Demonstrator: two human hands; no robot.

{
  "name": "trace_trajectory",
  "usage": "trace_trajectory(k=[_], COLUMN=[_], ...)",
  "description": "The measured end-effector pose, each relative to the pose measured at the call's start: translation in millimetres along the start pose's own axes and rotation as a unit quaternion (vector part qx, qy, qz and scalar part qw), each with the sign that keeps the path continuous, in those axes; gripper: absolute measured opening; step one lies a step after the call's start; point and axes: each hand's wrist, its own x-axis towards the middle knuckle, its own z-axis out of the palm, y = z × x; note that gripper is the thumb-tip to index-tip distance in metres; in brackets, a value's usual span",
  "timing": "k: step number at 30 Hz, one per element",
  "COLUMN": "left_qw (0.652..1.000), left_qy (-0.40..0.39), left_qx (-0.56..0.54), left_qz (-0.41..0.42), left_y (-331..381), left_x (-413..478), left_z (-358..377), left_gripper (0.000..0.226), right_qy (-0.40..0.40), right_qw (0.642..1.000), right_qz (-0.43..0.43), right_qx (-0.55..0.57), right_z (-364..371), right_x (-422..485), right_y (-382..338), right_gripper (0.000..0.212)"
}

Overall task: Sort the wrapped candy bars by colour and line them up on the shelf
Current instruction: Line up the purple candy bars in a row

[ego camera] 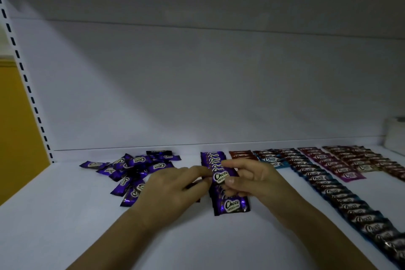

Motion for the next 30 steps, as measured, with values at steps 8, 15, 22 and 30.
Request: trace_trajectory(k=[8, 15, 22, 30], left_qw=[0.991, 0.927, 0.884, 0.848], left_qy=[-0.022, -0.005, -0.011, 0.003], left_qx=[-0.087, -0.215, -0.297, -0.323], left_qz=[-0.096, -0.308, -0.36, -0.42], left_y=[13.0, 16.6, 19.3, 18.6], left_x=[-4.8, -3.8, -3.3, 0.6], left_z=[7.2, 9.6, 14.4, 16.4], left_gripper=[0.02, 0.024, 0.036, 0.041], right_qy=[-0.005, -0.011, 0.033, 0.045], right_qw=[0.985, 0.931, 0.883, 0.866], right_qz=[-0.041, -0.102, -0.138, -0.148], right_qx=[-0.169, -0.351, -0.448, -0.476], right_z=[-12.5, -15.1, -15.4, -14.4], right_x=[-7.7, -20.5, -10.1, -10.9], right_y=[-1.2, 24.1, 31.0, 30.9], right_gripper=[0.009, 0.014, 0.021, 0.028])
